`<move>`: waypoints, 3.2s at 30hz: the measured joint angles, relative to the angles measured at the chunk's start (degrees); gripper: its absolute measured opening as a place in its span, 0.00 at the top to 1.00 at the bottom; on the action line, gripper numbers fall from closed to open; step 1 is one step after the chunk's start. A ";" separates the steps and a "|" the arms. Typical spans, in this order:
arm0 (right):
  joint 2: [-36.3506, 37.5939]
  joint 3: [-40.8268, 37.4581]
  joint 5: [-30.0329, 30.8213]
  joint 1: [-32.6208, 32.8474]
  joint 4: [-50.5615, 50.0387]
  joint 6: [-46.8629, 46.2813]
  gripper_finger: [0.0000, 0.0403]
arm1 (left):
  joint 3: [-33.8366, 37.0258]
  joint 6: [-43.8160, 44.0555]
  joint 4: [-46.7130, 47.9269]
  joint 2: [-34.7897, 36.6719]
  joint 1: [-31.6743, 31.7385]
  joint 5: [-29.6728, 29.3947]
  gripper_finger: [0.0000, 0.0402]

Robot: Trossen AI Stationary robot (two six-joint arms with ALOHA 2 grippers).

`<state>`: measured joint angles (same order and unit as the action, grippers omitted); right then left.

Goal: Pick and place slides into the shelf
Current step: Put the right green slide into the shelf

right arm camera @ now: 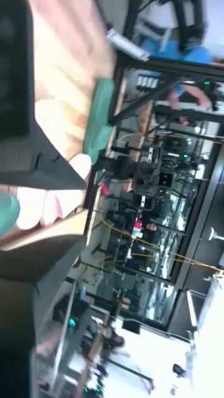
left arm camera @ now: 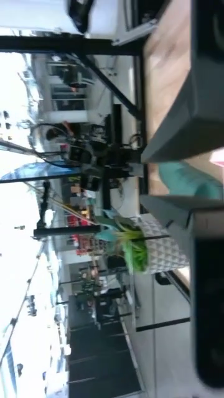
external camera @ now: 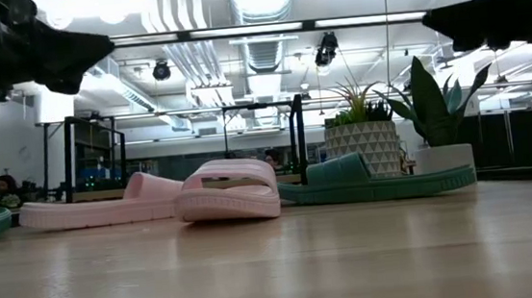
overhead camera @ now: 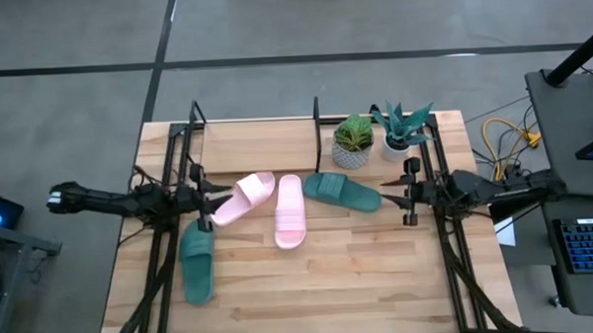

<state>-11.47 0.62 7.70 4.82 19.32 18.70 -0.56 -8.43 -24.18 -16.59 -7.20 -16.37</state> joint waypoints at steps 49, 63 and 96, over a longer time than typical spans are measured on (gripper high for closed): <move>-67.71 26.34 20.30 -0.83 -8.50 25.83 0.67 | -0.47 -19.49 -24.51 -13.02 0.11 -9.67 0.46; -78.60 30.95 25.12 -3.34 -6.07 29.44 0.66 | -0.34 -19.49 -24.68 -13.02 0.11 -9.65 0.46; -76.79 49.22 39.08 1.68 -30.88 3.82 0.97 | -0.21 -21.46 -24.49 -13.02 0.09 -9.54 0.46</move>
<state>-88.26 49.84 46.78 6.50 -11.56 22.53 -0.78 -29.89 -48.67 -29.61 -7.11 -25.91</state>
